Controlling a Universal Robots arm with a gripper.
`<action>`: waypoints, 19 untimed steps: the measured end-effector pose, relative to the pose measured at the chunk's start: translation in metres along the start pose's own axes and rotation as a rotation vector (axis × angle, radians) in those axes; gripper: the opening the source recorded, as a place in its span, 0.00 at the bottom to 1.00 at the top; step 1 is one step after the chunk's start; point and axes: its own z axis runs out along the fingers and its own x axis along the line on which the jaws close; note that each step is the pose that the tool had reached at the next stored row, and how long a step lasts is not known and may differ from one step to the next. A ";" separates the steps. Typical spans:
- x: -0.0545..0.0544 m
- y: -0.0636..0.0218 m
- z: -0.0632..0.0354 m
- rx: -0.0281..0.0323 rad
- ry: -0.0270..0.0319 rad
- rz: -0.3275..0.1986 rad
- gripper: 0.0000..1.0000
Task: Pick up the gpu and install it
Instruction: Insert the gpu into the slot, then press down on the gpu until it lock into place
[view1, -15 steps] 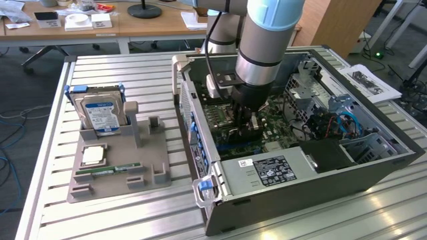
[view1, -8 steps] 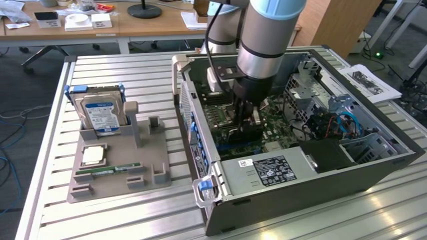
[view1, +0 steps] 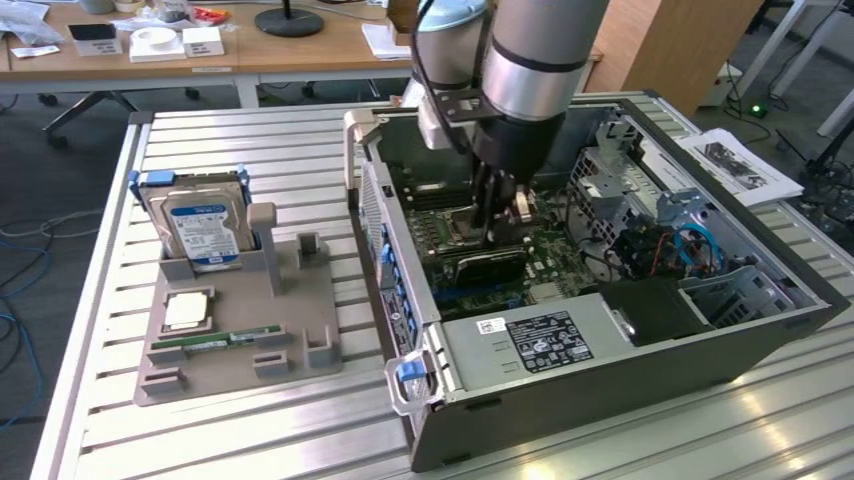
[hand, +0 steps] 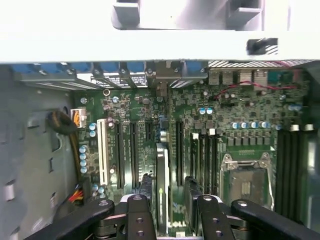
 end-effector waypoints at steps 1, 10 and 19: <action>0.000 -0.0001 -0.0046 0.0000 0.0001 0.000 0.40; -0.002 -0.0010 -0.0445 0.0001 0.0007 0.000 0.40; -0.003 -0.0013 -0.0580 0.0002 0.0014 0.000 0.40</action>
